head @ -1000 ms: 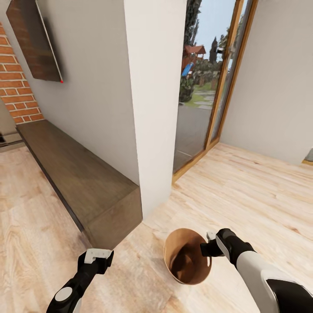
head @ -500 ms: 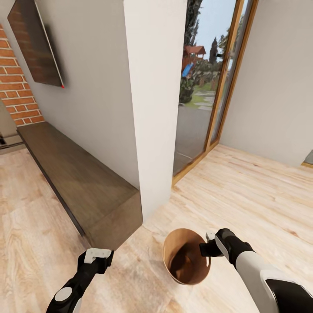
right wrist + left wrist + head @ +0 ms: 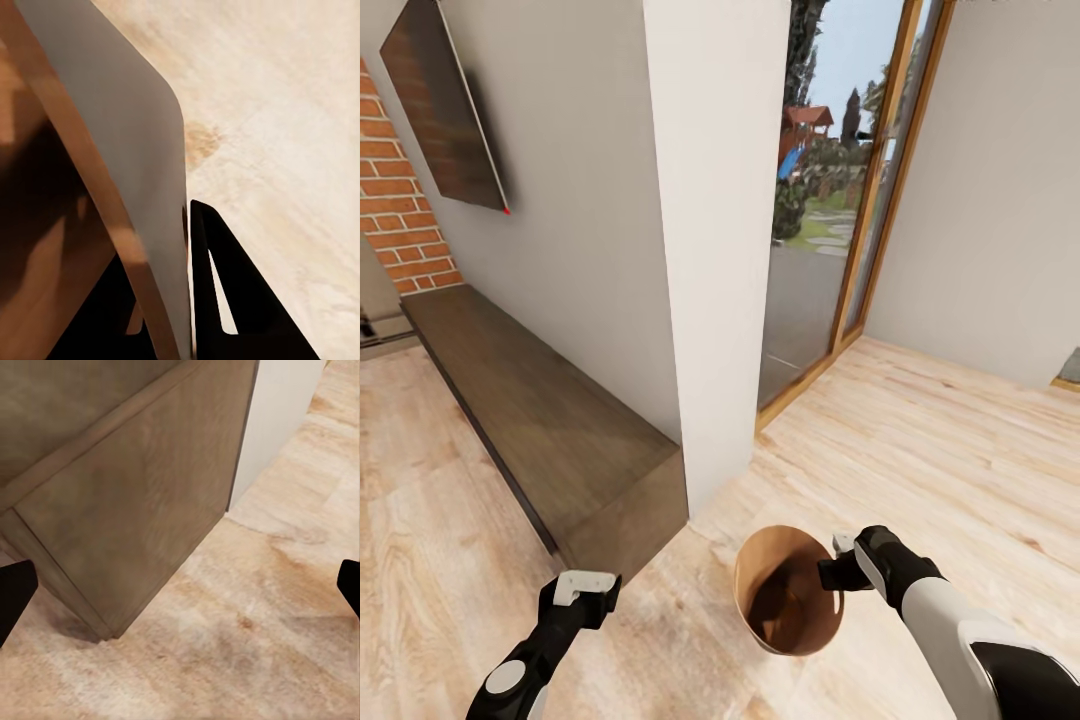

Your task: Put the three can of soda from the living room inside the tash can in the kitchen.

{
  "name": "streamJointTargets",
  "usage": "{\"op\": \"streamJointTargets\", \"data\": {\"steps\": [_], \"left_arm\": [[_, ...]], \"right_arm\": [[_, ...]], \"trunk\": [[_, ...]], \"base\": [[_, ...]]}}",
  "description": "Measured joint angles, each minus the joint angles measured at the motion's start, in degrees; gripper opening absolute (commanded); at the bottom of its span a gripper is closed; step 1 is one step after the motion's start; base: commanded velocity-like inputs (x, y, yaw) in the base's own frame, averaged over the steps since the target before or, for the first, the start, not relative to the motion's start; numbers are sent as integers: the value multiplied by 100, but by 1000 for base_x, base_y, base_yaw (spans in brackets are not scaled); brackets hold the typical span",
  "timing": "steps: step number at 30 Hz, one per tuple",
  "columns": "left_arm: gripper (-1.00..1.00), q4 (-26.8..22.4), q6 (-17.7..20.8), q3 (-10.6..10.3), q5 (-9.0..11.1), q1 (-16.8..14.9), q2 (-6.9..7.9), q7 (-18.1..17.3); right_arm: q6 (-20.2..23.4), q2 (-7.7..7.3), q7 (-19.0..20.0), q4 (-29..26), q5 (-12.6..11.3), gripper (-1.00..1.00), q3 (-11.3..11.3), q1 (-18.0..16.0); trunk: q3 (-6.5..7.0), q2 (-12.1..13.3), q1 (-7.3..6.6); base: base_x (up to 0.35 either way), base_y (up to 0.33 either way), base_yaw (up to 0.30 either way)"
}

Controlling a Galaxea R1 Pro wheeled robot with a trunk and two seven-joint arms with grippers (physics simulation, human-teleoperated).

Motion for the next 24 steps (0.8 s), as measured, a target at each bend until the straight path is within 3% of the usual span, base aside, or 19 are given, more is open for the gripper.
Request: {"op": "streamJointTargets", "data": {"steps": [24], "left_arm": [[100,6,-4,1,-27,0,0,14]], "right_arm": [[1,124,-30,11,1,-100,-1,0]], "trunk": [[431,963,-527]], "base": [[0,0,0]]}}
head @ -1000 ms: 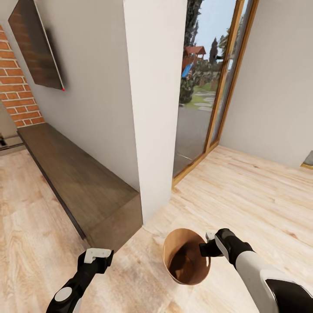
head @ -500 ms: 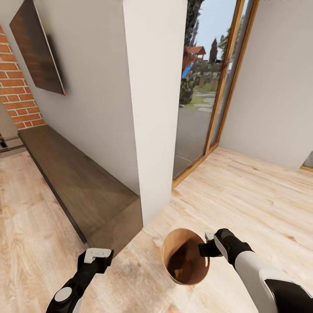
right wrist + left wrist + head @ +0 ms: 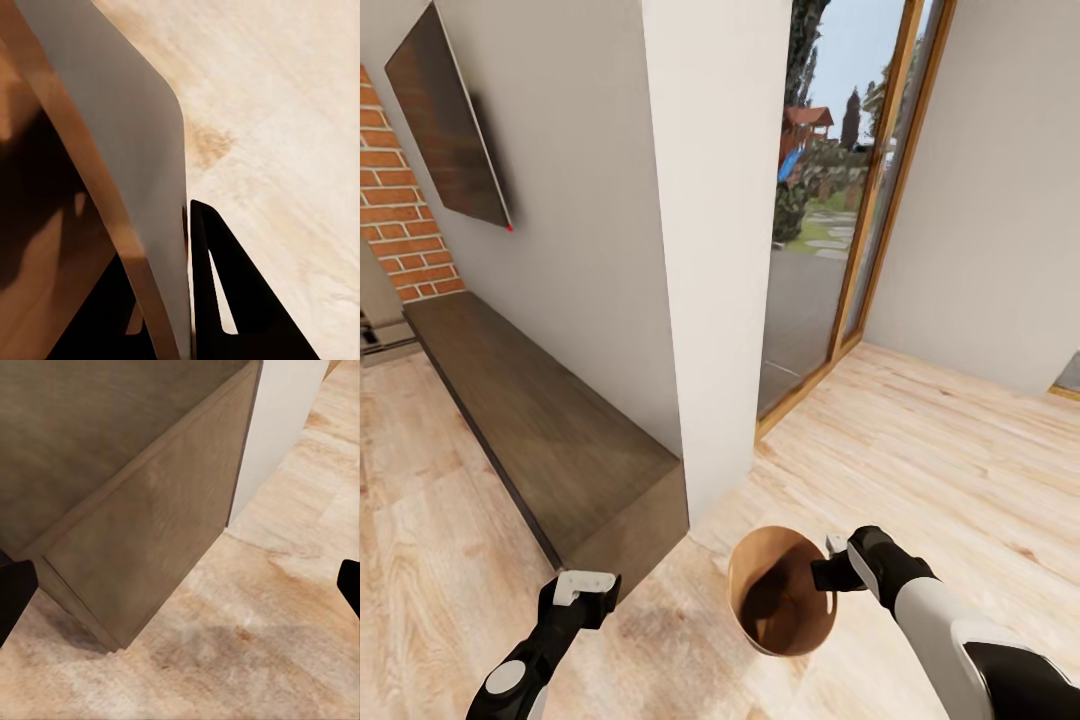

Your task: Put the three can of soda from the living room inside the tash can in the kitchen.

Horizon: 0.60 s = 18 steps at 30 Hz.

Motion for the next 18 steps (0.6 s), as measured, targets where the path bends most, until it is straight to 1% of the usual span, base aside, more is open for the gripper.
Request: {"op": "streamJointTargets", "data": {"steps": [18], "left_arm": [[100,3,-2,0,3,0,17,-23]], "right_arm": [[1,26,-2,-8,18,-100,3,0]], "trunk": [[323,722,-395]], "base": [[0,0,0]]}}
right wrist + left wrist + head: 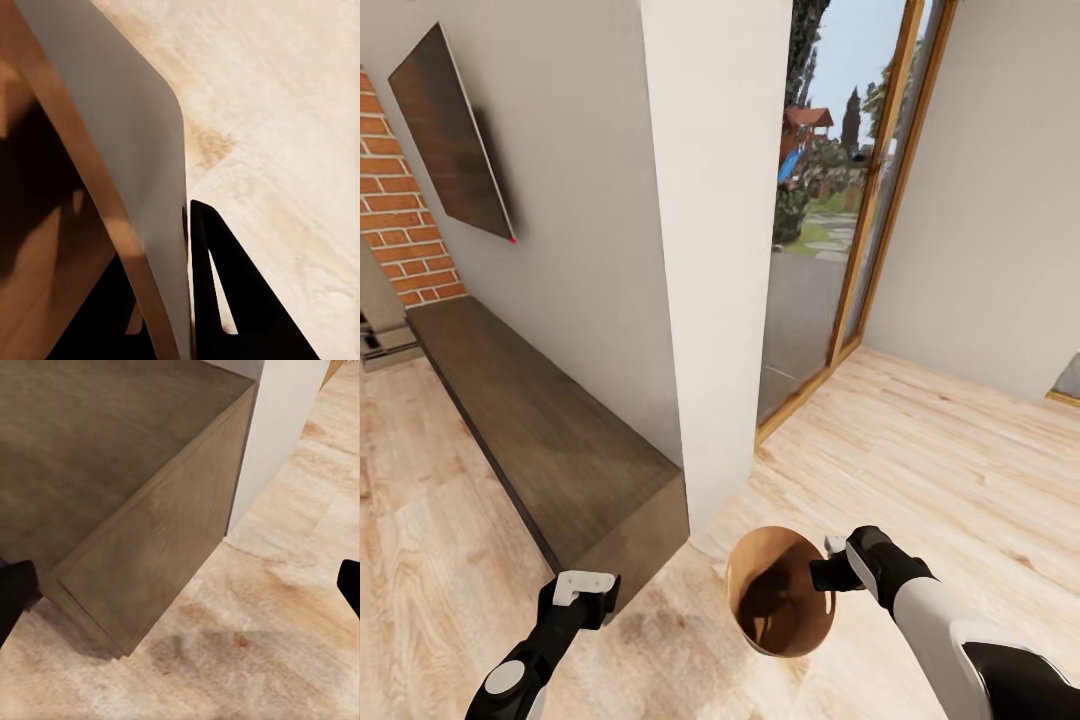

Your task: Put the three can of soda from the living room inside the tash can in the kitchen.

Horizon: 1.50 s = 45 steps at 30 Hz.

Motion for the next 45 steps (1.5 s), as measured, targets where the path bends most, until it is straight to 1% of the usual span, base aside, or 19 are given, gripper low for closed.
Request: {"op": "streamJointTargets", "data": {"steps": [13,45], "left_arm": [[100,0,-6,0,1,0,24,12],[100,0,-6,0,2,0,27,11]], "right_arm": [[6,0,68,-1,-11,-100,-1,0],[6,9,64,8,-3,-100,1,6]], "trunk": [[233,521,-286],[808,1805,-988]], "base": [[0,0,0],[0,0,0]]}}
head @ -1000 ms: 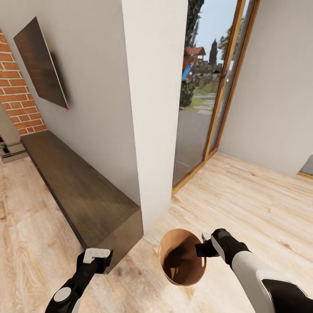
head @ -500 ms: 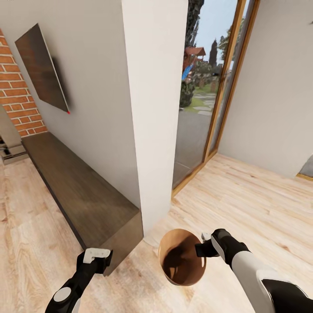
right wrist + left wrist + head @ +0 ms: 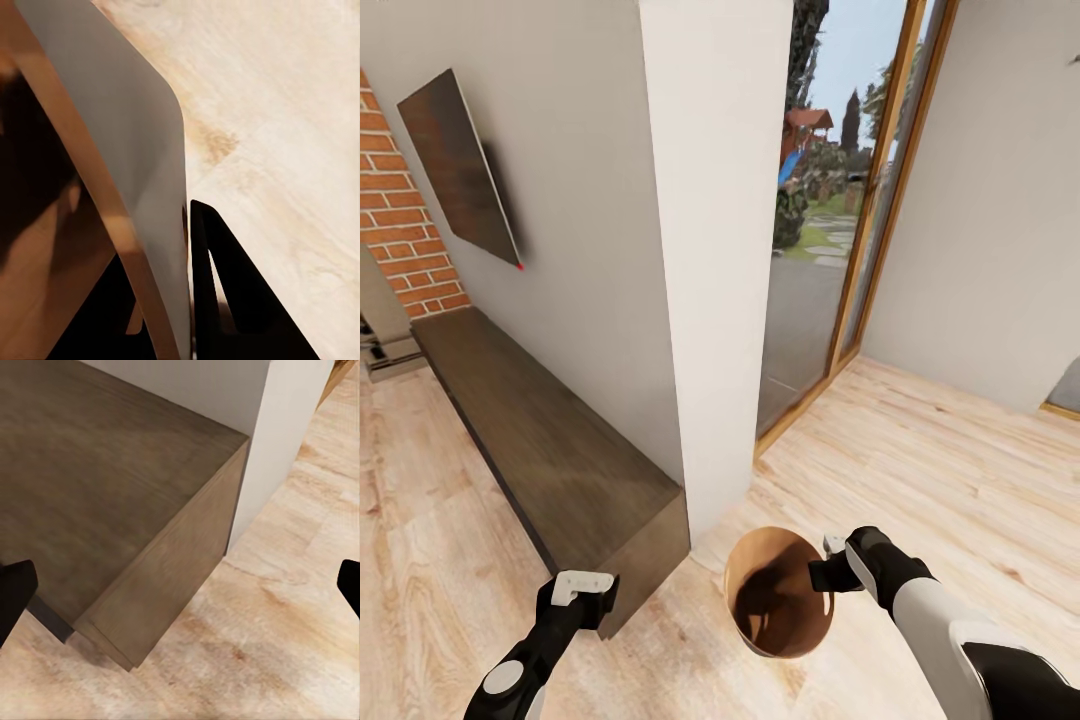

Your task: Put the three can of soda from the living room inside the tash can in the kitchen.

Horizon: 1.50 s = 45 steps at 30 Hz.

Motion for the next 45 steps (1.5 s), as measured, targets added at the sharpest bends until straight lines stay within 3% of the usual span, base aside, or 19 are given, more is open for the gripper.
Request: {"op": "streamJointTargets", "data": {"steps": [45], "left_arm": [[100,8,0,0,-9,0,0,5]], "right_arm": [[1,-4,-3,-8,-6,-100,-1,5]], "trunk": [[808,1805,-988]], "base": [[0,0,0]]}}
